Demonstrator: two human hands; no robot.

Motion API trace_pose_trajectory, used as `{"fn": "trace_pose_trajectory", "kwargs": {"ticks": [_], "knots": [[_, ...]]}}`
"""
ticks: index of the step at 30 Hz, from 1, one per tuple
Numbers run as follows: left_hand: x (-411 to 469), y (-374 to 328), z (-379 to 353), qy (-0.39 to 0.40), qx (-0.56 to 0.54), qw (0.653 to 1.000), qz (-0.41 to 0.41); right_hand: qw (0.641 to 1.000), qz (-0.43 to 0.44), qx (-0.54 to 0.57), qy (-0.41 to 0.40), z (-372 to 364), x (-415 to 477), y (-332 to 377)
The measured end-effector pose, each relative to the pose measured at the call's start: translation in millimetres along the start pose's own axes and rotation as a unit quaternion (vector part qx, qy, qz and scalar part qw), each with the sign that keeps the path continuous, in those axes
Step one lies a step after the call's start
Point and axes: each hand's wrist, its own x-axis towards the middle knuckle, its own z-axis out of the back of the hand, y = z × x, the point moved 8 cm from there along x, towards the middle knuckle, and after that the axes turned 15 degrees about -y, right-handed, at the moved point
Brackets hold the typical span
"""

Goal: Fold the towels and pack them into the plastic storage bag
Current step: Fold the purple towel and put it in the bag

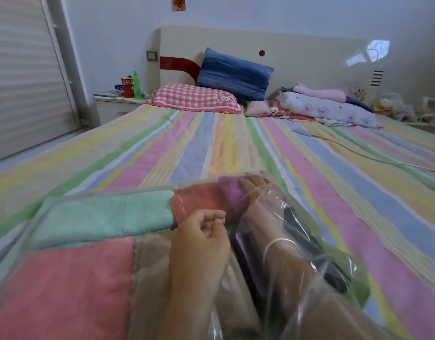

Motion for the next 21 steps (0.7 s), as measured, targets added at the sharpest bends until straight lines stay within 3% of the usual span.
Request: {"fn": "trace_pose_trajectory", "kwargs": {"ticks": [4, 8, 14, 18, 21], "knots": [[0.3, 1.8, 0.6, 0.002, 0.016, 1.0, 0.003, 0.997, -0.073, -0.012, -0.02, -3.6, -3.2, -15.8], [0.3, 6.4, -0.5, 0.011, 0.027, 1.0, 0.01, 0.996, -0.055, 0.009, 0.076, -29.4, -12.1, -11.5], [-0.1, 5.4, -1.3, 0.001, 0.066, 0.998, -0.005, 0.995, -0.014, 0.073, 0.062, 6.6, -40.0, 4.8], [-5.5, 4.7, -7.8, 0.018, 0.152, 0.987, -0.041, 0.986, 0.013, -0.01, 0.166, -28.4, -46.9, 3.1], [-15.8, -0.5, -4.2, 0.019, 0.194, 0.978, -0.074, 0.987, 0.015, -0.027, 0.157, -17.2, -59.3, 5.0]]}}
